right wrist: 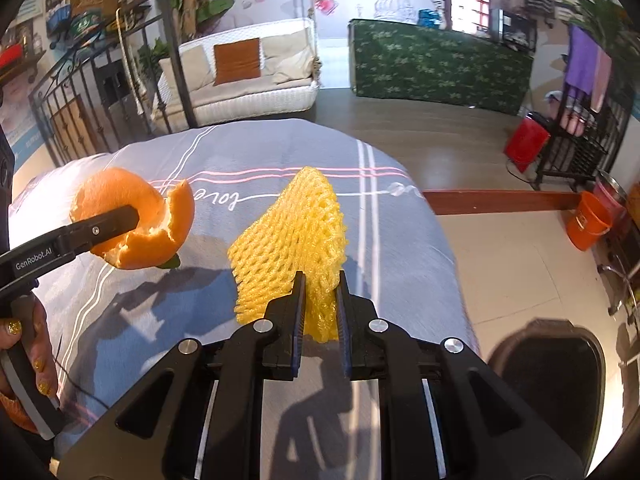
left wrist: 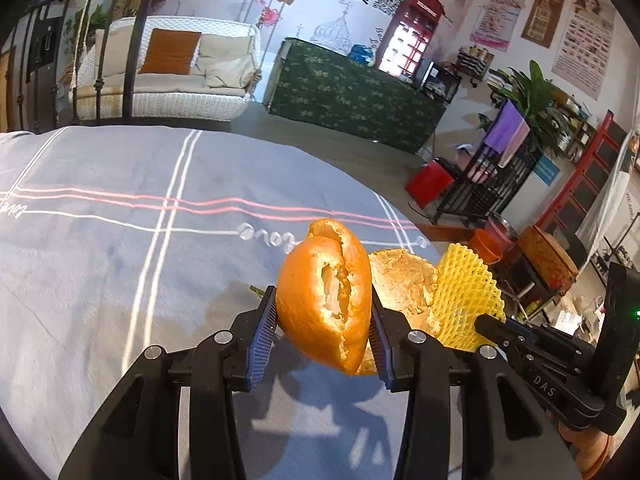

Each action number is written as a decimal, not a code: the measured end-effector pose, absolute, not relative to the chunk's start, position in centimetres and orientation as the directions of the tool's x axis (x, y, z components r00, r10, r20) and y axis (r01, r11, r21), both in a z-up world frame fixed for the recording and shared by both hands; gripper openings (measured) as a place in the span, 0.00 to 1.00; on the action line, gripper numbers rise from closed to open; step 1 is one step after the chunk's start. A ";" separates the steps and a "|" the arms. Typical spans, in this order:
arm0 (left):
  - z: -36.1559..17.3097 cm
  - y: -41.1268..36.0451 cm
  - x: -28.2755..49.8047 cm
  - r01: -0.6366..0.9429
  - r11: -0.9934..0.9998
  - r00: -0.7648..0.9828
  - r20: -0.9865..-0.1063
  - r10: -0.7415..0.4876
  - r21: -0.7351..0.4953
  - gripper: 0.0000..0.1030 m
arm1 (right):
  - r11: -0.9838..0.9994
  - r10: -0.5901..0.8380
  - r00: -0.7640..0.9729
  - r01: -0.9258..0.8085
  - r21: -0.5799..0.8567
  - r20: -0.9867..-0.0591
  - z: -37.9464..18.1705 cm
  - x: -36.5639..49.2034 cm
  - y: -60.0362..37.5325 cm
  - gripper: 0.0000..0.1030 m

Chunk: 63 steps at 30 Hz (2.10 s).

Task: Collect trash
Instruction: 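Carry peels and foam net over the bin and open the right tool to drop the net, then open the left tool over the bin to drop the orange peels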

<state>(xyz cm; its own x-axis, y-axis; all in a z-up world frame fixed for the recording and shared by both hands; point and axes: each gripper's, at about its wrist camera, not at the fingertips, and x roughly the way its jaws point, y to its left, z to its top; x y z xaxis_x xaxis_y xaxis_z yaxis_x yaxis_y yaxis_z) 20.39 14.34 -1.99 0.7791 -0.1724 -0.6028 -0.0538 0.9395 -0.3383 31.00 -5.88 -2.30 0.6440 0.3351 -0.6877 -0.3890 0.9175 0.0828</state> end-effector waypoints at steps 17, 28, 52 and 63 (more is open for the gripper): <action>-1.5 5.2 17.9 0.117 0.935 0.751 -0.587 -0.304 -0.334 0.41 | 0.978 0.206 0.717 -0.167 0.124 -0.666 -3.7 25.0 -17.0 0.15; -1.5 -1.3 17.8 0.254 0.914 0.702 -0.589 -0.400 -0.317 0.41 | 0.991 0.110 0.714 -0.024 0.133 -0.691 -5.6 22.8 -23.1 0.15; -5.1 -12.1 18.5 0.472 0.833 0.530 -0.662 -0.530 -0.290 0.41 | 0.973 -0.058 0.708 0.198 0.119 -0.704 -8.7 20.9 -30.4 0.66; -7.2 -15.8 19.4 0.539 0.807 0.457 -0.721 -0.520 -0.240 0.42 | 0.947 -0.143 0.712 0.300 0.114 -0.688 -8.1 19.5 -34.4 0.67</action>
